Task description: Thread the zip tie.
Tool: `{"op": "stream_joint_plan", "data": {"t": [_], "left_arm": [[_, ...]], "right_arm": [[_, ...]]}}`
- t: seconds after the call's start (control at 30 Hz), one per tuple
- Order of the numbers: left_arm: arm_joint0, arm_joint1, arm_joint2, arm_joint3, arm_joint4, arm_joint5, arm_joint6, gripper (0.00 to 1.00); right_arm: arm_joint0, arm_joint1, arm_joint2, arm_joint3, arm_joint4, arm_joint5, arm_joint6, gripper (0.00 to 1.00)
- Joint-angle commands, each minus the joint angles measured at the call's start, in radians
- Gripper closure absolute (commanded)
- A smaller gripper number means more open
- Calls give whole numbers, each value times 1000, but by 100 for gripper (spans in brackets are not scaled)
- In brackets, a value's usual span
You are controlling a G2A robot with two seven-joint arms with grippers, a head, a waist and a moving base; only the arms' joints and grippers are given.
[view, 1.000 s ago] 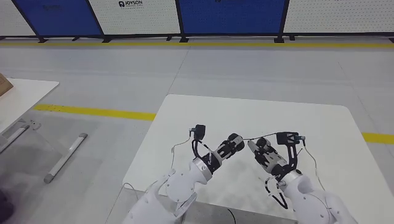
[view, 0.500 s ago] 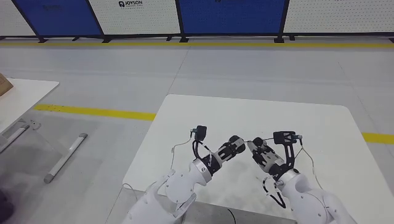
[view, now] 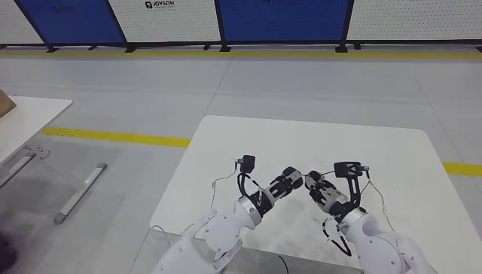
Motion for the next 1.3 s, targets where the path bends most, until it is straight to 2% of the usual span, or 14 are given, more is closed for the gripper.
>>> {"op": "stream_joint_plan", "data": {"t": [0.0,0.37,0.7,0.9,1.03,1.13,1.17,1.2,1.27], "left_arm": [[2,0,3,-5,3,-8,3,100],[24,2,-8,-44,3,-54,25,100],[37,4,-14,-75,1,-80,25,100],[53,8,-31,-107,-6,-106,26,100],[64,10,-47,-125,-29,-137,21,100],[73,12,-58,-131,-30,-139,19,100],[74,13,-65,-125,-19,-123,31,100],[72,13,-68,-121,-3,-108,48,100],[69,11,-65,-108,13,-90,73,100]], "right_arm": [[3,0,-2,2,-3,-1,9,100],[13,2,-10,16,-22,-2,42,100],[19,3,-14,34,-31,-1,58,100],[23,2,-16,47,-32,2,60,100],[26,2,-20,55,-36,6,62,100],[29,1,-23,58,-29,10,64,100],[31,1,-23,56,-19,12,66,60],[32,0,-22,54,-8,13,66,0],[30,-1,-15,47,13,17,57,0]]}}
